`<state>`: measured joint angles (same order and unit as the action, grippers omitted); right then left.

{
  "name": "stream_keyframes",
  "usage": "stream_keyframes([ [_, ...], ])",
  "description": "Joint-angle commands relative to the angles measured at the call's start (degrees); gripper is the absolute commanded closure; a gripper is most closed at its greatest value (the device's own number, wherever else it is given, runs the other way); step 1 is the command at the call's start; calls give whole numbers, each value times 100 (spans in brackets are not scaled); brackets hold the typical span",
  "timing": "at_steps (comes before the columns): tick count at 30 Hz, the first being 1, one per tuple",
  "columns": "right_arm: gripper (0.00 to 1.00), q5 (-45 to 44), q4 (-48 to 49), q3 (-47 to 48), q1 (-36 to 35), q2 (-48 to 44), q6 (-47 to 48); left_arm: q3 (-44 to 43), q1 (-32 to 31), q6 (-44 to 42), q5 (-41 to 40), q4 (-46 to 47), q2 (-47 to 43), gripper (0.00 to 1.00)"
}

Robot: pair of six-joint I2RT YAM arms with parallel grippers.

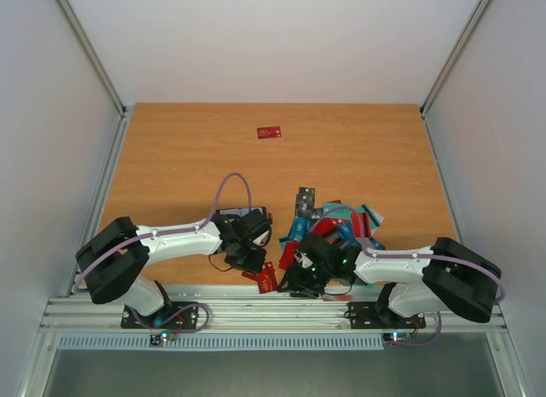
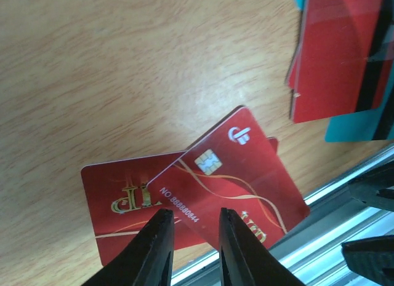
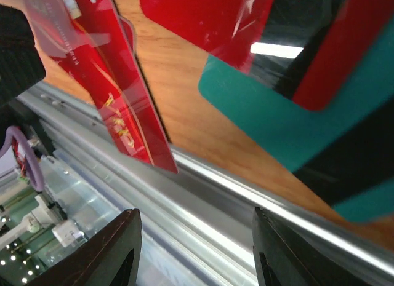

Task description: Put the credit cards into the card holder

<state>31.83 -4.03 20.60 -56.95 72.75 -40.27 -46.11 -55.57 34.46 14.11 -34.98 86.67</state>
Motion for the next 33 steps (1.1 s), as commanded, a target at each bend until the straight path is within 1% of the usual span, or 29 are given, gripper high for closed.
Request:
stream_keyframes([
  [1, 49, -462, 1098, 76, -333, 499, -553, 269, 93, -243, 257, 435, 173, 77],
  [4, 50, -500, 1303, 155, -434, 773, -628, 476, 132, -285, 351, 573, 220, 78],
  [8, 50, -634, 1439, 161, -473, 903, -717, 637, 184, -341, 397, 659, 312, 78],
  [11, 50, -693, 1712, 114, -477, 1074, -796, 749, 198, -368, 460, 738, 398, 79],
  [16, 54, -713, 2387, -2, -484, 1368, -945, 812, 213, -434, 506, 748, 484, 87],
  [22, 61, -793, 2559, -41, -484, 1431, -1018, 814, 222, -548, 531, 722, 608, 88],
  [26, 68, -830, 2369, 32, -483, 1351, -962, 818, 222, -579, 549, 726, 627, 88],
  [33, 94, -837, 1486, 361, -479, 1029, -741, 764, 231, -531, 511, 582, 429, 88],
])
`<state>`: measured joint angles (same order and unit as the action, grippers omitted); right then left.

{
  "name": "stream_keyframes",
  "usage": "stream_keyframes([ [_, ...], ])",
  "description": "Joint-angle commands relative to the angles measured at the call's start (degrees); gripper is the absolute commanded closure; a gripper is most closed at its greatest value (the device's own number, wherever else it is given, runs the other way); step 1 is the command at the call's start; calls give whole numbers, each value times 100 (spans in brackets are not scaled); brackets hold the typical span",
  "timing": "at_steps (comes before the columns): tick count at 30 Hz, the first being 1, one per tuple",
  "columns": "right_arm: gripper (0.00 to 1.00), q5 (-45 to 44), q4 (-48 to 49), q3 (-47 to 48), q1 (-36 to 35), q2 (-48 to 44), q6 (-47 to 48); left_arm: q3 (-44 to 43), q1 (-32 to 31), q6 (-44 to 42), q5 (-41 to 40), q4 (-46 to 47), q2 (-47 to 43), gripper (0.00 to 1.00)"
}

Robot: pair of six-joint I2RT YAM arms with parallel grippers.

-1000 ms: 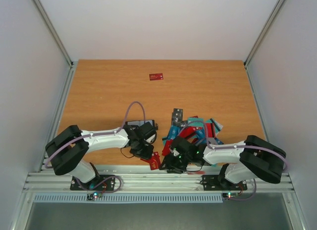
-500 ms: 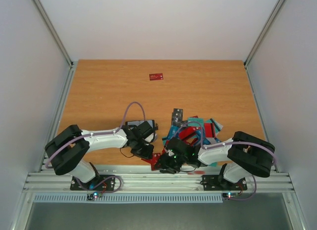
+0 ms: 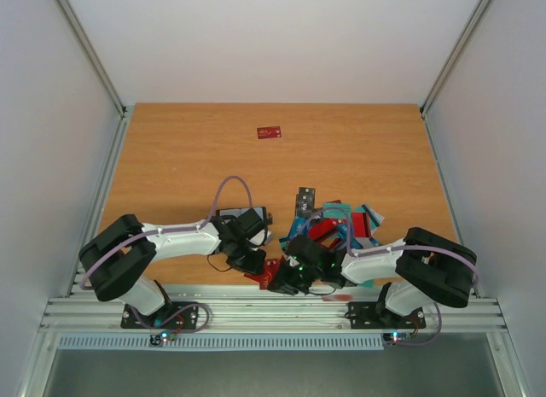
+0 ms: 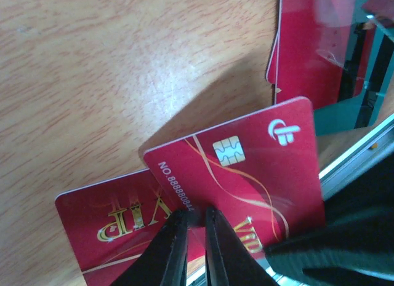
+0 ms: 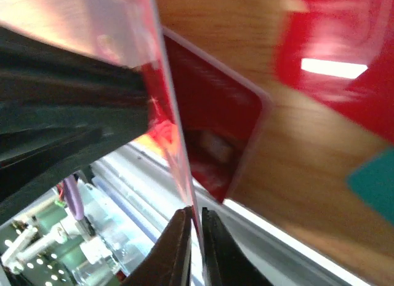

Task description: Put the credit cards into the card holder

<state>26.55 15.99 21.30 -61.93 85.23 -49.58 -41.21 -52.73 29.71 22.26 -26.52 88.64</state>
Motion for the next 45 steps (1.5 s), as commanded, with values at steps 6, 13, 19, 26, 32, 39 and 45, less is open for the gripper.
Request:
stream_keyframes([
  [6, 99, -339, -1630, 605, 157, -700, 543, -95, 73, 15, -565, -775, -428, 83],
  [13, 99, 255, -2965, 1245, 1002, -1181, 1534, -1070, 511, -51, -1070, -1698, -1313, 65],
  [19, 99, 1230, -3982, 2333, 1972, -1292, 2671, -1897, 986, -170, -1193, -2247, -1868, 54],
  [26, 99, 2373, -4964, 3844, 2700, -1046, 3906, -2594, 1535, -161, -566, -2213, -2309, 47],
  [32, 99, 3188, -4767, 4661, 2998, -902, 3928, -2701, 1836, 384, 221, -1412, -2761, 41],
  [39, 99, 3853, -3717, 5046, 3123, -830, 3138, -2346, 2080, 1347, 851, 162, -3217, 41],
  [45, 99, 4389, -2733, 5182, 3155, -849, 2428, -2159, 2336, 2039, 1335, 1232, -3320, 48],
])
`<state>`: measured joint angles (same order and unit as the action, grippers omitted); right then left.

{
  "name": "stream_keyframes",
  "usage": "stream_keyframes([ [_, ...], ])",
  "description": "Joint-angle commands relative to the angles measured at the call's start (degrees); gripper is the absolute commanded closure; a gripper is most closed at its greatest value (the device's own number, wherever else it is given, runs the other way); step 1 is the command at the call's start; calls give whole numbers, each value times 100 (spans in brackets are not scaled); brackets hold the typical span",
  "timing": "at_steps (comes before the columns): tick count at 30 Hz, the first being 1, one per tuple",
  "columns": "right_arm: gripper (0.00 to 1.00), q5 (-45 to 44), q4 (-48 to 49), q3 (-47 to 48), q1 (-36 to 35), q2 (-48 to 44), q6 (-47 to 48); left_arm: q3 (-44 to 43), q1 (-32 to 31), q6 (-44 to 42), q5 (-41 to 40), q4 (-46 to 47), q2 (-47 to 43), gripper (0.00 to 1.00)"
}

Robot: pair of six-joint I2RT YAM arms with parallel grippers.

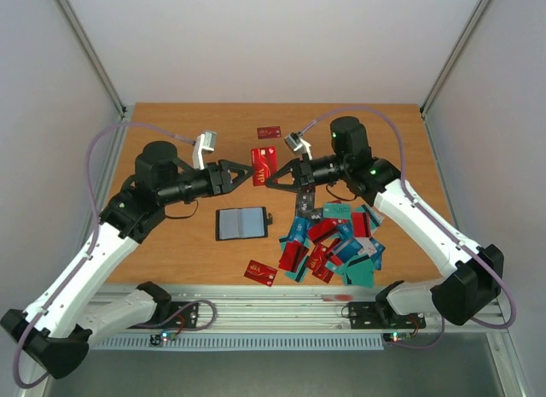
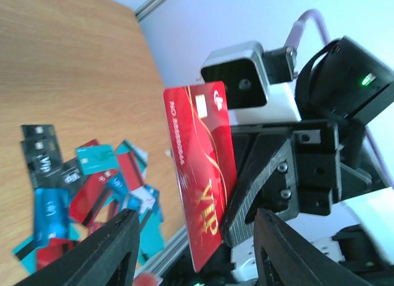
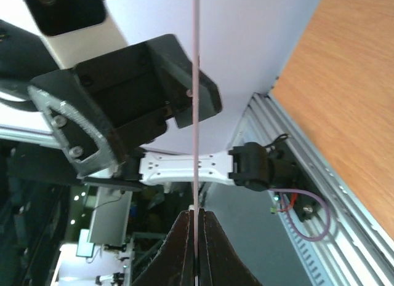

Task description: Put the credit cards into the card holder

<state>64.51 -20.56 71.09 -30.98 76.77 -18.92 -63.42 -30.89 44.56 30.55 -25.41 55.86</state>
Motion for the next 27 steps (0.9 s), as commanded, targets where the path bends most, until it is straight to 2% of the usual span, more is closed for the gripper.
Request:
stream_keyframes([
  [1, 99, 656, 1121, 196, 64, -6, -779, 63, 174, 578, 535, 1178, -37, 49],
  [7, 99, 955, 1736, 278, 66, 16, -1217, 211, 301, 905, 664, 1834, -19, 63],
  [18, 99, 1164, 1766, 353, 66, 61, -1211, 174, 303, 981, 853, 2086, 69, 79],
  [24, 99, 1251, 1764, 362, 70, 83, -1185, 167, 303, 1153, 1288, 2305, 228, 83],
  [27, 99, 1290, 1757, 362, 67, 90, -1176, 188, 304, 1187, 1340, 2234, 221, 90],
])
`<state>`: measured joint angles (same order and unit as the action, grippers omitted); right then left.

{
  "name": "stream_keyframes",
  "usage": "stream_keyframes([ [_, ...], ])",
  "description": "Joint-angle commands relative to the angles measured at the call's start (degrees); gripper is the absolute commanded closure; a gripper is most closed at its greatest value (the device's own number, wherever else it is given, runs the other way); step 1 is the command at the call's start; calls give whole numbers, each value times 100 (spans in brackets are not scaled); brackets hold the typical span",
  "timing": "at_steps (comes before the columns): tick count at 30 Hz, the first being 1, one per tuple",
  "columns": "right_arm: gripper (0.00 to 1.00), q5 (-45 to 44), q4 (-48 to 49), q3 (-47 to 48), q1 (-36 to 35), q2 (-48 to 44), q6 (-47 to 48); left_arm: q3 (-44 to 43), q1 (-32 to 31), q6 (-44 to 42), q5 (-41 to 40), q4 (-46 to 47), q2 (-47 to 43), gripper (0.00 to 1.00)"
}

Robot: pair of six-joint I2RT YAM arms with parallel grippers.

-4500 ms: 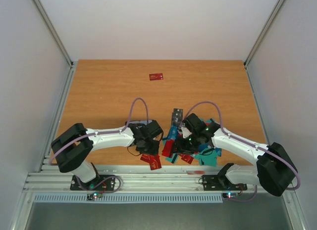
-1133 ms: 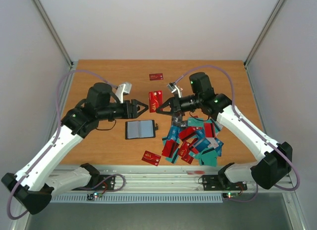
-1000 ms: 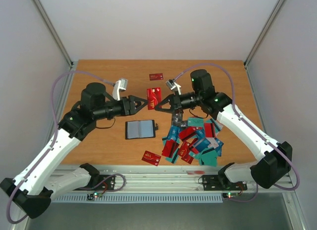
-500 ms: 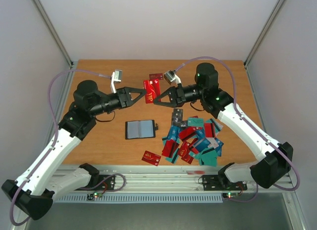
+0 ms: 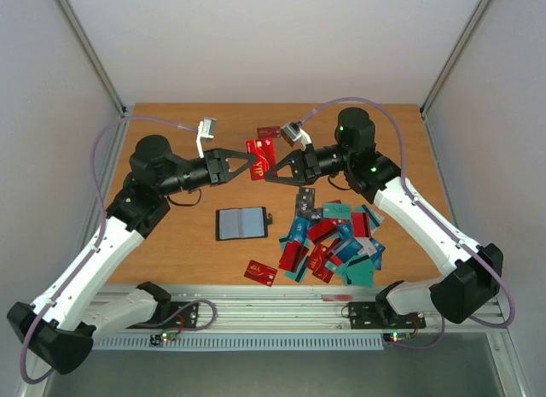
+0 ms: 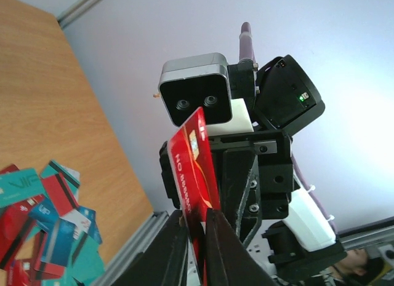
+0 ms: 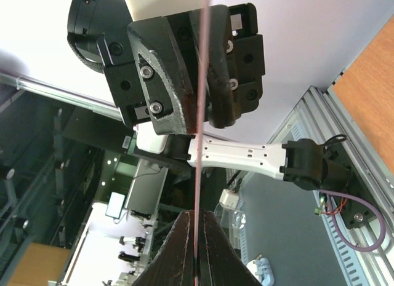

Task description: Put the credit cards into the card holder

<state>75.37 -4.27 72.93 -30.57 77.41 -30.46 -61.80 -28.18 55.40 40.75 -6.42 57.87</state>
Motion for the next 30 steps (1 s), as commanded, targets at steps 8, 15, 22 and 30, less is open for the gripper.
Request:
stream_keyframes([
  [8, 90, 181, -388, 275, 24, 95, 422, 132, 32, 258, 433, 304, -59, 100],
  [15, 55, -1067, -2456, 411, 27, 367, 1558, 27, 69, -767, -850, -1592, -250, 100],
  [22, 57, -1638, -2414, -276, -10, 689, 1578, 1137, 511, -1224, -1384, -1763, -570, 100],
  [30, 59, -2422, -2689, -550, -479, 1352, 1905, 2440, 1128, -1472, -868, -900, -497, 100],
])
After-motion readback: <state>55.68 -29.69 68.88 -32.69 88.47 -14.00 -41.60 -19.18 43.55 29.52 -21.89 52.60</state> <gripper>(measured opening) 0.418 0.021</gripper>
